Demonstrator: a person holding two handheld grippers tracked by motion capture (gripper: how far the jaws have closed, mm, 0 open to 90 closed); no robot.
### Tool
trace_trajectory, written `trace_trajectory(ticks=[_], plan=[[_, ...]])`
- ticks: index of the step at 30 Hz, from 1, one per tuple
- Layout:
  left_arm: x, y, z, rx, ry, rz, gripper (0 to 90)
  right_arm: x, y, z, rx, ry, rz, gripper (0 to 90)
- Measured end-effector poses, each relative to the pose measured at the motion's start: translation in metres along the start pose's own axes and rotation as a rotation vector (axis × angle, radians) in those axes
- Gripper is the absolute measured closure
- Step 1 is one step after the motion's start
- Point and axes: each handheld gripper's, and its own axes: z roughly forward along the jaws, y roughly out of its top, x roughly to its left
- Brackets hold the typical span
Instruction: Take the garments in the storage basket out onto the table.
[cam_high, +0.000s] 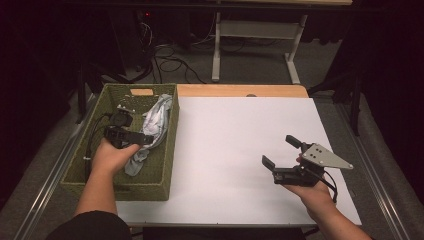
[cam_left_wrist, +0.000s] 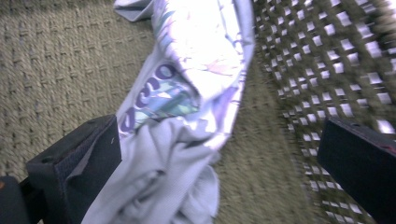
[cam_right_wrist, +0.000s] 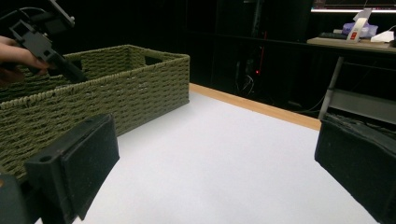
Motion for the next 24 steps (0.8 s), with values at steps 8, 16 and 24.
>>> trace_trajectory(ticks=[8,16,24], plan=[[0.010,0.003,0.026,-0.082,-0.005,-0.018,1.7,-0.002,-0.001,0.001,0.006,-0.008,0.018,0.9],[0.016,0.009,0.046,-0.057,0.020,0.004,1.9,-0.001,-0.002,0.002,0.010,-0.008,0.020,0.9],[0.010,0.019,0.071,0.000,0.012,0.006,1.9,-0.002,-0.003,0.005,0.018,-0.005,0.025,0.9]])
